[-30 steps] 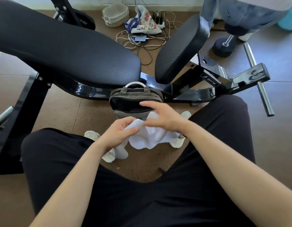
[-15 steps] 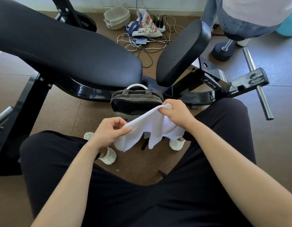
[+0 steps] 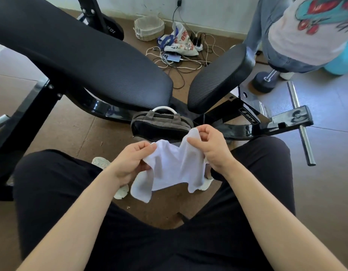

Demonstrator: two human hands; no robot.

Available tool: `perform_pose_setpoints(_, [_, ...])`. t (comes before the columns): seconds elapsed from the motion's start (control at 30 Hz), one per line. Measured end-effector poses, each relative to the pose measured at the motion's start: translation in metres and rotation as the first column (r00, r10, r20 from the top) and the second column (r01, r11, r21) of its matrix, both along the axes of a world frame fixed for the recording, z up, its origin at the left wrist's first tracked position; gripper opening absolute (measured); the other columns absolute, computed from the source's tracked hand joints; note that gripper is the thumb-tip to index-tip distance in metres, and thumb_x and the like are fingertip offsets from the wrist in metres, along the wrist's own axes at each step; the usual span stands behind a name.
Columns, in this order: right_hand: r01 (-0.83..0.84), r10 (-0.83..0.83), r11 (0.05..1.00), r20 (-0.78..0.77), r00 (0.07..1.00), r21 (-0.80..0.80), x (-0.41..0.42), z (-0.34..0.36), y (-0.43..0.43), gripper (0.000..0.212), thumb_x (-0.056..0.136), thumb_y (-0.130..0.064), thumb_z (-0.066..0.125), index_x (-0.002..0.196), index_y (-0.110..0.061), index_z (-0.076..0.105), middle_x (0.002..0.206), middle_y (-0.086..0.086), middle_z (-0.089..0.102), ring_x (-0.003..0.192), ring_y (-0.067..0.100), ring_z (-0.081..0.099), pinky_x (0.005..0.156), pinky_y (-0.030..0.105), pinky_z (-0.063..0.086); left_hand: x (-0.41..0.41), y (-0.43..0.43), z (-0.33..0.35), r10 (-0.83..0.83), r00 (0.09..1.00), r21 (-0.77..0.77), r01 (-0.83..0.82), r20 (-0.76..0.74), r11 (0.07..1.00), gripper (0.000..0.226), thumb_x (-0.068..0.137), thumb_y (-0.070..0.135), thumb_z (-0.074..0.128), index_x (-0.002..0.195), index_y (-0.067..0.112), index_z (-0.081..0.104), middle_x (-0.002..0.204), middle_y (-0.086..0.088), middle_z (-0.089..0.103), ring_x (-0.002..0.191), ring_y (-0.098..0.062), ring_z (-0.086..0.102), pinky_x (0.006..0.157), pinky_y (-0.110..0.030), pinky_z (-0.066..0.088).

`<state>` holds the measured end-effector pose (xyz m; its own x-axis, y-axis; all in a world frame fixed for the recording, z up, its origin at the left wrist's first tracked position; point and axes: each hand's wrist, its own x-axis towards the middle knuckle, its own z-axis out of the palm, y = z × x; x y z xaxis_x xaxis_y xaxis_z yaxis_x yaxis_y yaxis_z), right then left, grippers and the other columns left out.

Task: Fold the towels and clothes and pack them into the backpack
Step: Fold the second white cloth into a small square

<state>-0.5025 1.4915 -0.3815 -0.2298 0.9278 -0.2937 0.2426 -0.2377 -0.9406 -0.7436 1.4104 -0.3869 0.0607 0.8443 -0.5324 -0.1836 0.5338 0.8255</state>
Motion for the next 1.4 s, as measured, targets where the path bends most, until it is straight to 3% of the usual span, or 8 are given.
perform_pose_setpoints(0.1, [-0.027, 0.031, 0.998, -0.064, 0.997, 0.06, -0.012, -0.001, -0.014, 0.013, 0.086, -0.013, 0.081, 0.088, -0.011, 0.069, 0.084, 0.009, 0.071, 0.08, 0.02, 0.067, 0.077, 0.039, 0.056, 0.01, -0.002, -0.003, -0.018, 0.992, -0.048, 0.024, 0.126, 0.999, 0.031, 0.098, 0.031, 0.064, 0.074, 0.017, 0.052, 0.074, -0.003, 0.052, 0.065, -0.016, 0.054, 0.064, -0.027, 0.051])
perform_pose_setpoints(0.27, [-0.212, 0.217, 0.948, 0.003, 0.976, 0.236, -0.03, -0.003, -0.033, 0.007, 0.088, -0.006, 0.077, 0.09, -0.008, 0.071, 0.08, 0.001, 0.071, 0.076, 0.01, 0.065, 0.072, 0.026, 0.054, 0.018, -0.001, -0.002, 0.019, 0.972, -0.088, 0.002, 0.236, 0.996, 0.027, 0.102, 0.023, 0.061, 0.076, 0.016, 0.055, 0.074, -0.004, 0.055, 0.068, -0.016, 0.065, 0.064, -0.021, 0.057])
perform_pose_setpoints(0.4, [-0.302, 0.303, 0.921, 0.033, 0.952, 0.245, -0.033, -0.001, -0.036, 0.008, 0.091, -0.009, 0.074, 0.09, -0.016, 0.073, 0.086, -0.003, 0.073, 0.082, 0.016, 0.069, 0.077, 0.036, 0.058, 0.017, -0.001, -0.003, 0.049, 0.976, -0.104, -0.027, 0.212, 0.994, 0.02, 0.102, 0.025, 0.062, 0.085, 0.014, 0.064, 0.082, -0.006, 0.069, 0.071, -0.013, 0.069, 0.065, -0.019, 0.056])
perform_pose_setpoints(0.57, [-0.305, 0.3, 0.919, 0.059, 0.952, 0.249, -0.032, -0.003, -0.038, 0.01, 0.09, -0.007, 0.075, 0.1, -0.008, 0.076, 0.095, 0.002, 0.077, 0.092, 0.023, 0.073, 0.085, 0.047, 0.059, 0.02, 0.0, -0.003, 0.114, 0.972, -0.13, -0.089, 0.205, 0.988, 0.018, 0.102, 0.021, 0.06, 0.088, 0.014, 0.067, 0.078, -0.004, 0.074, 0.066, -0.011, 0.07, 0.06, -0.017, 0.055])
perform_pose_setpoints(0.83, [-0.466, 0.344, 0.809, 0.356, 0.869, 0.357, -0.037, -0.007, -0.038, 0.03, 0.078, -0.028, 0.087, 0.093, -0.015, 0.064, 0.088, -0.004, 0.063, 0.082, 0.014, 0.058, 0.069, 0.024, 0.049, 0.019, 0.0, -0.01, 0.064, 0.979, -0.152, -0.034, 0.193, 0.988, 0.015, 0.099, 0.026, 0.065, 0.098, 0.012, 0.071, 0.081, -0.003, 0.074, 0.07, -0.01, 0.067, 0.063, -0.019, 0.054])
perform_pose_setpoints(1.1, [-0.312, 0.302, 0.944, 0.101, 0.948, 0.105, -0.035, -0.007, -0.032, 0.011, 0.097, -0.018, 0.068, 0.094, -0.01, 0.061, 0.076, 0.02, 0.069, 0.064, 0.026, 0.063, 0.06, 0.036, 0.051, 0.019, 0.003, -0.012, 0.069, 0.993, -0.056, -0.064, 0.091, 0.996, 0.015, 0.099, 0.03, 0.065, 0.093, 0.021, 0.076, 0.085, -0.001, 0.072, 0.071, -0.012, 0.063, 0.062, -0.022, 0.049])
perform_pose_setpoints(1.23, [-0.167, 0.14, 0.978, -0.197, 0.97, -0.125, -0.033, 0.0, -0.029, 0.032, 0.099, -0.005, 0.063, 0.126, -0.02, 0.06, 0.087, 0.022, 0.075, 0.082, 0.037, 0.074, 0.069, 0.043, 0.06, 0.021, 0.004, -0.015, 0.022, 1.0, 0.075, -0.021, -0.021, 0.997, 0.014, 0.1, 0.023, 0.063, 0.105, 0.015, 0.073, 0.097, -0.006, 0.074, 0.088, -0.021, 0.07, 0.08, -0.035, 0.055])
perform_pose_setpoints(1.4, [-0.168, 0.071, 0.959, -0.381, 0.922, -0.23, -0.03, 0.007, -0.025, 0.023, 0.104, -0.005, 0.052, 0.114, -0.007, 0.073, 0.108, 0.019, 0.076, 0.097, 0.029, 0.075, 0.08, 0.034, 0.063, 0.022, 0.002, -0.018, 0.045, 0.99, 0.288, -0.004, -0.137, 0.958, 0.02, 0.097, 0.021, 0.067, 0.116, 0.018, 0.071, 0.108, -0.003, 0.075, 0.099, -0.016, 0.071, 0.083, -0.03, 0.057])
